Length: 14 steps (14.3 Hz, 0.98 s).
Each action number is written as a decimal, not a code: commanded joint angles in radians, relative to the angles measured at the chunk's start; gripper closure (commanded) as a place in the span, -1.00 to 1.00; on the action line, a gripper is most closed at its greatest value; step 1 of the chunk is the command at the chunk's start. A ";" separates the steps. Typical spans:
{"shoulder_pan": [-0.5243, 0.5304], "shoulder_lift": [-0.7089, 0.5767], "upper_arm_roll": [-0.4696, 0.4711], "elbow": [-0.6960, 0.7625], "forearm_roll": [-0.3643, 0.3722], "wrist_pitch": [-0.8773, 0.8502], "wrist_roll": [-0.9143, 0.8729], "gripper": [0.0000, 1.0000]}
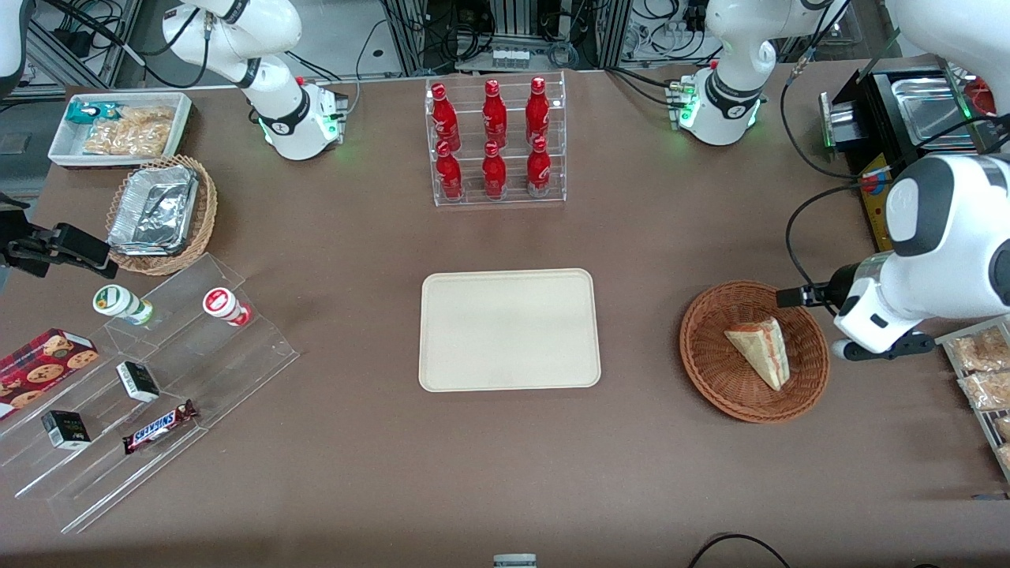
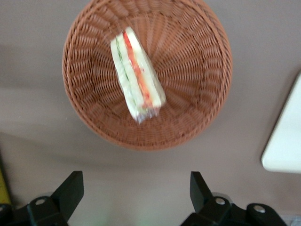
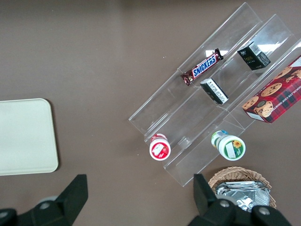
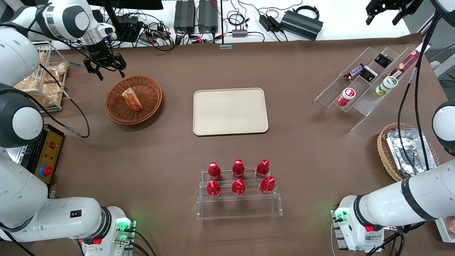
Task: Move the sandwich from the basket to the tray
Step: 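Lower the open left gripper around the wrapped sandwich in the basket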
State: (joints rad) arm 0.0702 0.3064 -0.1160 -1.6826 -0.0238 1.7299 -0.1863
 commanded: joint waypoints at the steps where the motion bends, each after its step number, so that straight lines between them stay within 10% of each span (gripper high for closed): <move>1: 0.002 0.007 -0.008 -0.086 0.016 0.152 -0.100 -1.00; 14: 0.005 0.062 -0.008 -0.355 0.012 0.649 -0.481 -1.00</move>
State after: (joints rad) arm 0.0693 0.3579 -0.1197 -2.0284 -0.0232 2.3546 -0.6293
